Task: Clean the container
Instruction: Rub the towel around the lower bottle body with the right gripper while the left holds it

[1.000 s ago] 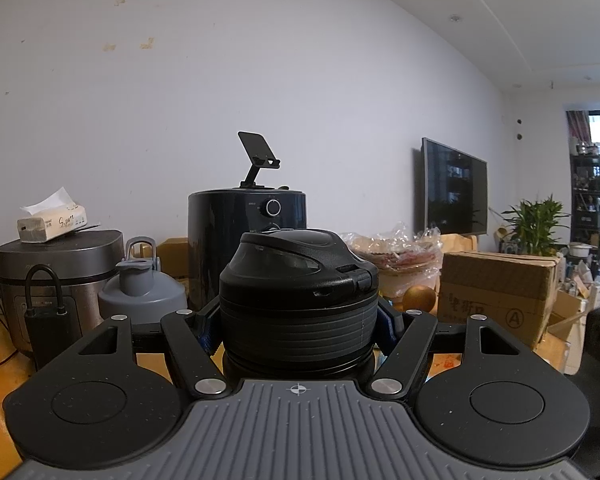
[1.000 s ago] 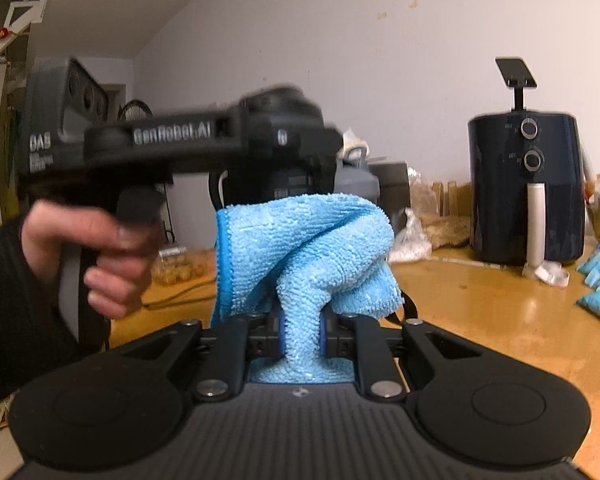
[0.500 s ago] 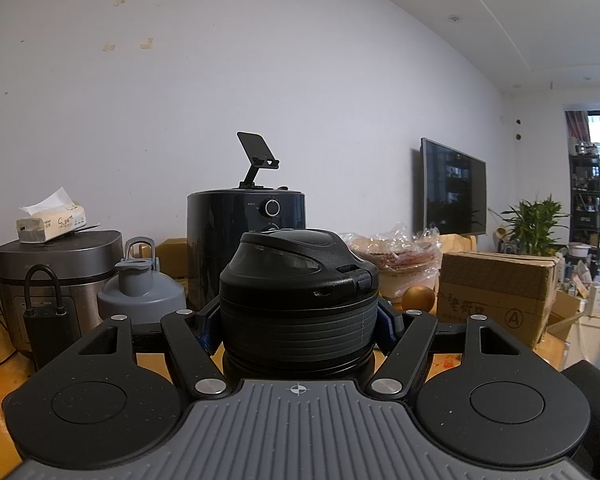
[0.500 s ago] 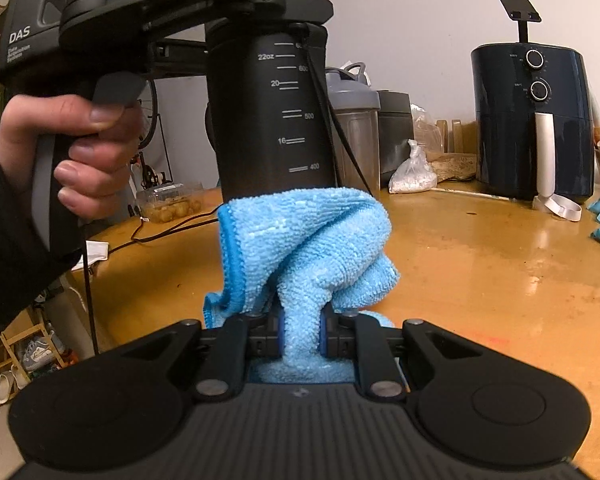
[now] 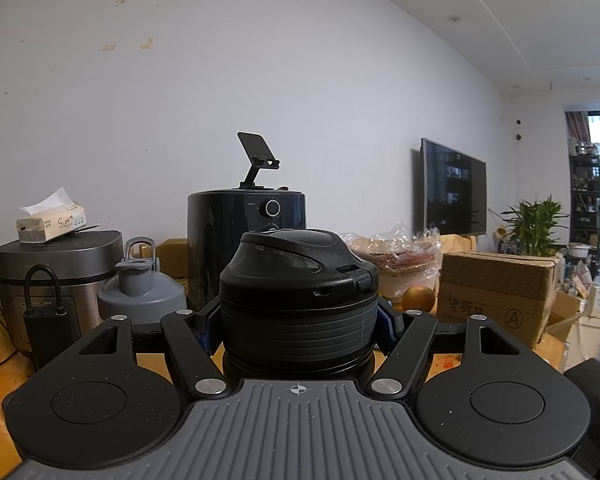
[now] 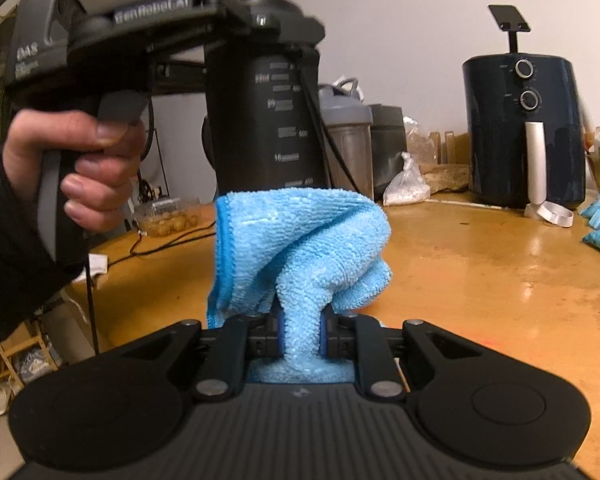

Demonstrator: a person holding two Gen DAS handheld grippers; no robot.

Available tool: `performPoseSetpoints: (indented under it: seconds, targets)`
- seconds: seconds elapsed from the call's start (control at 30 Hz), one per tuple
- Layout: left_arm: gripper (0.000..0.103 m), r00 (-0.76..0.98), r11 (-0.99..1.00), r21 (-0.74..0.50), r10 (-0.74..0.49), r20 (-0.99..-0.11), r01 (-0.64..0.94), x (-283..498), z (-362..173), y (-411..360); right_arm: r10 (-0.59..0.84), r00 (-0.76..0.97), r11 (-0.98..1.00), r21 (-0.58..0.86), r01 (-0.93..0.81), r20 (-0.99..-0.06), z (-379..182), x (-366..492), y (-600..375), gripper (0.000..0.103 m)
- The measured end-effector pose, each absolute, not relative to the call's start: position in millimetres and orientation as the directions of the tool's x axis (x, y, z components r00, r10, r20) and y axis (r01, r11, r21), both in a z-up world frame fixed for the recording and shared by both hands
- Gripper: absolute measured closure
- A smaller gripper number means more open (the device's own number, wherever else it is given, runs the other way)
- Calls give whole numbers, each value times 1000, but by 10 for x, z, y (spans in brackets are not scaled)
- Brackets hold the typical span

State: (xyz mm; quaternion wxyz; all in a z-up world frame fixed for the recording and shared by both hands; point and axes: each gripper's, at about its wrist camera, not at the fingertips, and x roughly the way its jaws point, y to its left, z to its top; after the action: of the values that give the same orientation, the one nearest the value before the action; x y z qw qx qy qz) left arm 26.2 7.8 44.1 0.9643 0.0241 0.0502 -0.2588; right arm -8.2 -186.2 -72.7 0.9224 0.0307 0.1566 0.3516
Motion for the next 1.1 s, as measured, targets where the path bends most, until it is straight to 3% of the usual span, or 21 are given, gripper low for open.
performPoseSetpoints:
  seconds: [0.73,1.1]
  targets:
    - [35,860,864,21,-497,-111,502,257,429,82,646,749,763,172,-623,-149,-372,-570,-2327,93]
    - [35,857,862,12,-503,-110,507,270,440,102,637,756,769,179,-613,-150,-406,-611,-2405,93]
